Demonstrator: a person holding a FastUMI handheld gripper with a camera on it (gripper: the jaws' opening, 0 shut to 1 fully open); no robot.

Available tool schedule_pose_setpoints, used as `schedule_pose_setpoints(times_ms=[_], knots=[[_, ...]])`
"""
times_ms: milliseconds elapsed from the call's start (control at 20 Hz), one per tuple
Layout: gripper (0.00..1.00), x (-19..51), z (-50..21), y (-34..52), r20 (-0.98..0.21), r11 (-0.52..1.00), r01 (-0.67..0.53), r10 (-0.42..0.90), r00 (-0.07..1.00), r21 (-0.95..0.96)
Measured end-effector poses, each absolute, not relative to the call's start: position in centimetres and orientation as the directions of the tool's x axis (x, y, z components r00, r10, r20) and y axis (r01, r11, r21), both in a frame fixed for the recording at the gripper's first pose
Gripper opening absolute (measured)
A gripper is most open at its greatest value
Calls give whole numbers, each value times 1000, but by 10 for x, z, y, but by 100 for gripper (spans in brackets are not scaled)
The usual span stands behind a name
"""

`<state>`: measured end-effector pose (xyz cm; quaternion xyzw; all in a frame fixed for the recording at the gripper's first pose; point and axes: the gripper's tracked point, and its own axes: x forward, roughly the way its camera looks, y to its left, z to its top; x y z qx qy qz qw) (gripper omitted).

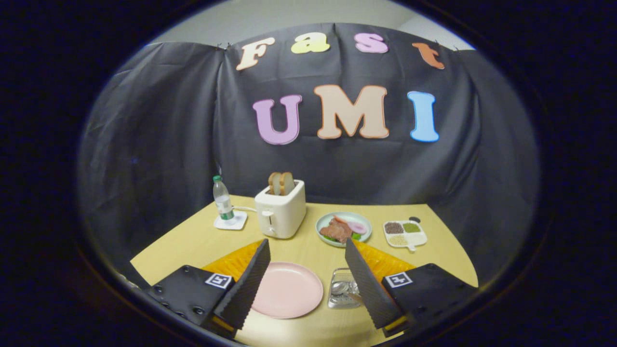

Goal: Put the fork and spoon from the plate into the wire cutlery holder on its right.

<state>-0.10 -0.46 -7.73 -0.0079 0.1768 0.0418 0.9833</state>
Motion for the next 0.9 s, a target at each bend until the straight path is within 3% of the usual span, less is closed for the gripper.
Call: schedule_pose_setpoints(times_ms=[500,900], knots=[[99,-21,-16,14,-117,998,-49,52,992,28],[99,-21,-9,10,-78,999,-43,44,996,21]])
